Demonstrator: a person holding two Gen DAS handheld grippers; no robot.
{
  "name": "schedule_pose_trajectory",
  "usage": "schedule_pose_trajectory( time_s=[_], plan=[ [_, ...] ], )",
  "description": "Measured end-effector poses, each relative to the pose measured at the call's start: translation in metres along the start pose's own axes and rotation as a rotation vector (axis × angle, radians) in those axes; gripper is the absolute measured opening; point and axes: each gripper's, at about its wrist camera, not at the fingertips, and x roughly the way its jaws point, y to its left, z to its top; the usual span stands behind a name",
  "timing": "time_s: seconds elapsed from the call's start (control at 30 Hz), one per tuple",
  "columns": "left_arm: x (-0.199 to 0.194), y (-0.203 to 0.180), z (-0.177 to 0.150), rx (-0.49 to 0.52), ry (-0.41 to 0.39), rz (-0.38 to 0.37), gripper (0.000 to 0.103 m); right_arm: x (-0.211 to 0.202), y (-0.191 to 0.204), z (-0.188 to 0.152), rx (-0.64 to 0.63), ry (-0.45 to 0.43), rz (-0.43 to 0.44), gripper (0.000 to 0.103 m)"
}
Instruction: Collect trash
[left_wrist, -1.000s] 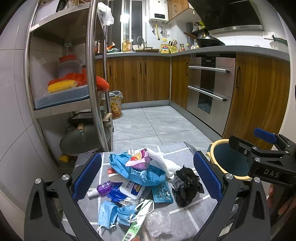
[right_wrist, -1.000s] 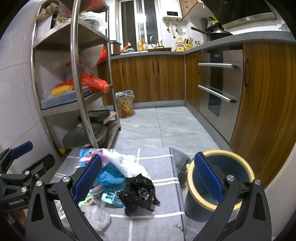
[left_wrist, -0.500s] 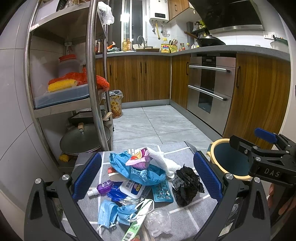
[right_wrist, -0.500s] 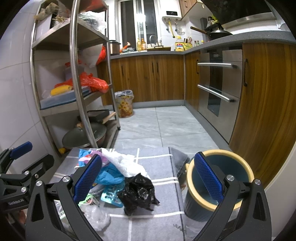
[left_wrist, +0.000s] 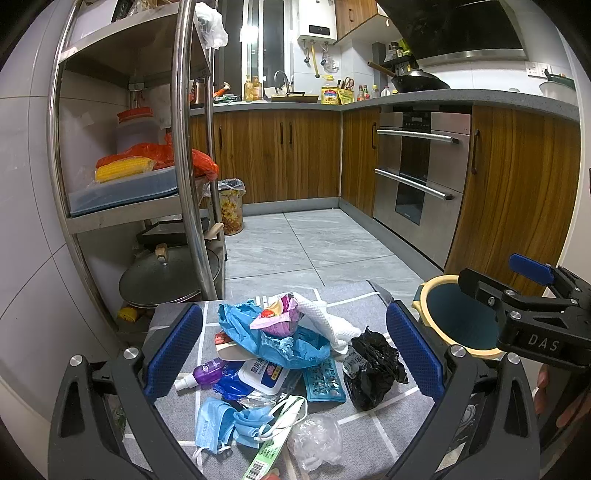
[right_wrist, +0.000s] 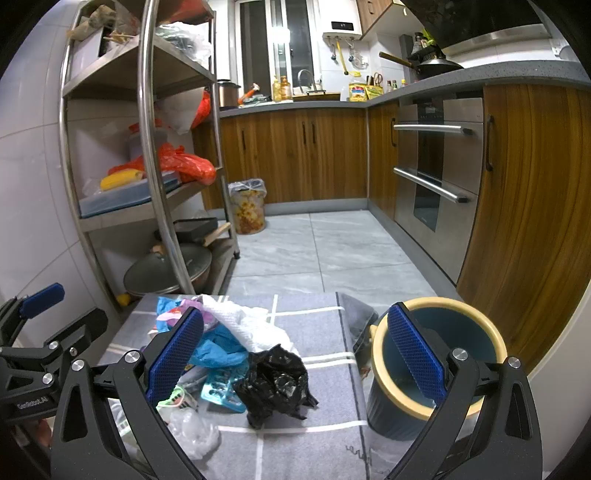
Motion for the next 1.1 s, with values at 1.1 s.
schedule_pose_trajectory(
  time_s=[1.1],
  plan=[
    [0.0036, 0.0034, -0.0022, 0.031, 0.049, -0.049, 0.098, 0.0028, -0.0039, -0.0056, -0.023, 0.003, 0.067, 0.099]
  ],
)
